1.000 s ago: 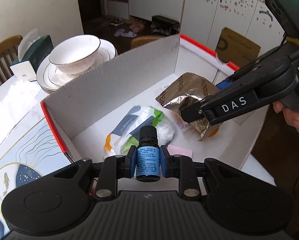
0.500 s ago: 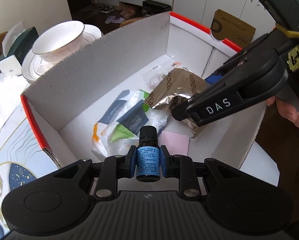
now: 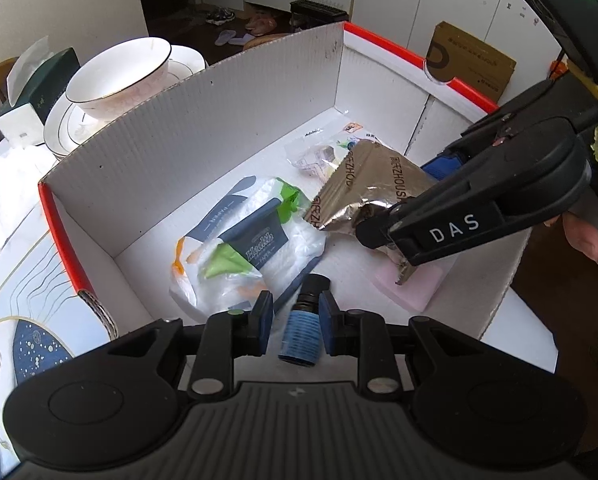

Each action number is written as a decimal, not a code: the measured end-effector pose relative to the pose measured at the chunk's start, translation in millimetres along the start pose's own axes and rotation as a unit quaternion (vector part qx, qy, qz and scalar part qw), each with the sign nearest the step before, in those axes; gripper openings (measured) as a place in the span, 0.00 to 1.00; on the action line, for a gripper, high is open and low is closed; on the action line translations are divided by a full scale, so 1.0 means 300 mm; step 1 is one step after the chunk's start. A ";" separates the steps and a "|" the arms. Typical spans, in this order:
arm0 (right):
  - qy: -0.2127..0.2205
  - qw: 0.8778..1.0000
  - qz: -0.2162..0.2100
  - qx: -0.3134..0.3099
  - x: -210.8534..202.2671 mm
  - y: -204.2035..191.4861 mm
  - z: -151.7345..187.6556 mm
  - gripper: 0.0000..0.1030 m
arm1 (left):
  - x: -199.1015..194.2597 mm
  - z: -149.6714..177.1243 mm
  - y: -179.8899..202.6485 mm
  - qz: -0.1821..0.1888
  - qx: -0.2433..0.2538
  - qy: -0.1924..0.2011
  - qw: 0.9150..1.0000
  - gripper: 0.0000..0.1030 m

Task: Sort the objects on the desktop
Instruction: 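Open both tools to drop the bottle and foil bag into the box, then withdraw both tools from the box back over the placemat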

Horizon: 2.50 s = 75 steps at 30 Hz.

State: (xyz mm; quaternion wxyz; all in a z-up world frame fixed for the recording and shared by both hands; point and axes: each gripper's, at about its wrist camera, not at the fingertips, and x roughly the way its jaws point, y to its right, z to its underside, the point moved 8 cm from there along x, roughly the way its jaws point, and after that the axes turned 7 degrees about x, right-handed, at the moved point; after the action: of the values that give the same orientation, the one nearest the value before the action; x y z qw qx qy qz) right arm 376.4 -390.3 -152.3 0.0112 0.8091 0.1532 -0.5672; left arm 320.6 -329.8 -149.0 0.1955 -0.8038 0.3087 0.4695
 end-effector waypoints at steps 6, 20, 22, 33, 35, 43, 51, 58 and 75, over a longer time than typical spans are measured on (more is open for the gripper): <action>0.012 1.000 -0.012 0.003 -0.039 0.006 0.001 0.59 | -0.031 -0.010 0.005 -0.001 -0.015 0.024 1.000 0.35; 0.065 0.997 -0.044 0.024 -0.206 0.036 -0.006 0.80 | -0.171 -0.023 0.030 -0.007 -0.034 0.089 0.995 0.64; 0.072 0.996 -0.046 0.024 -0.219 0.032 -0.009 0.84 | -0.192 -0.019 0.030 -0.009 -0.037 0.096 0.995 0.64; 0.118 0.991 -0.065 0.026 -0.332 -0.003 0.016 0.97 | -0.320 0.012 0.001 -0.022 -0.055 0.143 0.988 0.69; 0.126 0.990 -0.063 0.022 -0.347 -0.017 0.021 0.99 | -0.338 0.026 -0.011 -0.026 -0.061 0.148 0.987 0.74; 0.154 0.987 -0.042 0.005 -0.389 -0.101 0.038 0.99 | -0.417 0.095 -0.081 -0.033 -0.083 0.168 0.982 0.79; 0.174 0.984 -0.046 0.012 -0.421 -0.254 0.050 0.99 | -0.524 0.212 -0.209 -0.046 -0.102 0.188 0.976 0.81; 0.169 0.984 -0.055 -0.001 -0.399 -0.456 0.062 0.99 | -0.610 0.359 -0.360 -0.071 -0.118 0.191 0.972 0.85; 0.147 0.985 -0.071 -0.048 -0.221 -0.982 0.088 0.99 | -0.693 0.749 -0.745 -0.117 -0.161 0.165 0.966 0.99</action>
State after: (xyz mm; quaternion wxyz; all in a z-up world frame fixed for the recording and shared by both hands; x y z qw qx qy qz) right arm 254.9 -130.4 -54.8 -0.0130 0.8690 0.2378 -0.4338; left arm 253.5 34.8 -70.0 0.0632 -0.9216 0.1610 0.3475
